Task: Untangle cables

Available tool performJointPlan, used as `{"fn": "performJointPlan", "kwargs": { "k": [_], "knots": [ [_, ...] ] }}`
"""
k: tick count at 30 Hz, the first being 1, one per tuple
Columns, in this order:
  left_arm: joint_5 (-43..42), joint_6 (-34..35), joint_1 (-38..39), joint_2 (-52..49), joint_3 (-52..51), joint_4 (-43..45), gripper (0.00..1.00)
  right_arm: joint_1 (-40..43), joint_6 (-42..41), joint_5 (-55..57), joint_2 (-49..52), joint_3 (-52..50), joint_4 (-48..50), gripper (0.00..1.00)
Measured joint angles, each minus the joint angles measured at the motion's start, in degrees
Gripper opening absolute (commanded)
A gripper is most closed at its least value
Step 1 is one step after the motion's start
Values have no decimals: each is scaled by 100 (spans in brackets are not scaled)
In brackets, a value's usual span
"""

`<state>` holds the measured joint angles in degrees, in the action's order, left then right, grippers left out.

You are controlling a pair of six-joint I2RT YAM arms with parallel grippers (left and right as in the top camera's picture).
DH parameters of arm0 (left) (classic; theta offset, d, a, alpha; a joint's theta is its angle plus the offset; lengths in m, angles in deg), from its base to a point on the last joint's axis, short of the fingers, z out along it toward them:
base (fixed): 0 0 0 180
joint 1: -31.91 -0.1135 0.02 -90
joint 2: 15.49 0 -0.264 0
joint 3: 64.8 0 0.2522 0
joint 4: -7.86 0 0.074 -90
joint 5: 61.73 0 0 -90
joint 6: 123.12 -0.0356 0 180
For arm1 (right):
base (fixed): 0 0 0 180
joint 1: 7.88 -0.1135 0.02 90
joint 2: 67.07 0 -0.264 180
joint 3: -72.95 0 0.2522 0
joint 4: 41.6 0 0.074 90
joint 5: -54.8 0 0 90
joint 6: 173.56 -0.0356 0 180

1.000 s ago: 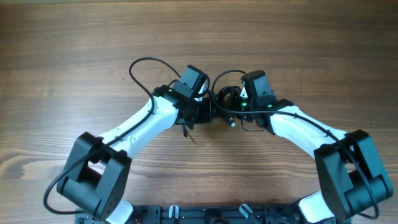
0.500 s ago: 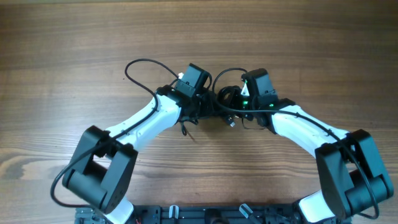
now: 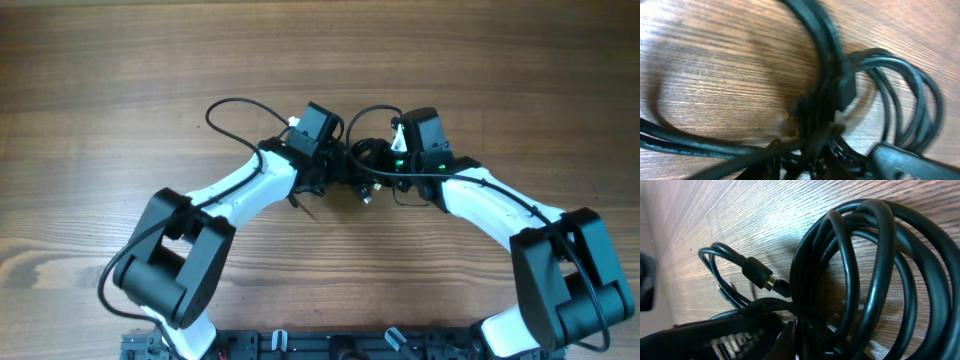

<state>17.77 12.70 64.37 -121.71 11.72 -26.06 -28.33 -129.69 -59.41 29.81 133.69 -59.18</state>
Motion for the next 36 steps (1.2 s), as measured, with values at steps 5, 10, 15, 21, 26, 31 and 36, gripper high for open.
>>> {"fn": "performJointPlan", "kwargs": {
  "k": [5, 10, 15, 21, 26, 31, 36],
  "knots": [
    [-133, 2, 11, -125, 0, 46, 4, 0, 0, 0, 0, 0, 0, 5],
    [-715, -474, -39, -101, 0, 262, 4, 0, 0, 48, 0, -37, -4, 4],
    [-1657, -951, -321, 319, -13, 271, 4, -2, -2, 37, -9, -59, 90, 4],
    [-2979, -1331, -1036, 1351, -68, 509, 4, 50, -2, 179, -7, -68, -33, 4],
    [-4225, -1641, -1709, 2033, -39, 776, 4, 46, -2, 197, 17, -83, -74, 4],
    [-4933, -2083, -2052, 2052, -22, 282, 4, 90, 114, 127, 13, -83, -37, 8],
    [-5156, -2680, -2256, 2050, -22, -63, 4, 463, 448, -295, -616, -83, -251, 10]
  ]
}}
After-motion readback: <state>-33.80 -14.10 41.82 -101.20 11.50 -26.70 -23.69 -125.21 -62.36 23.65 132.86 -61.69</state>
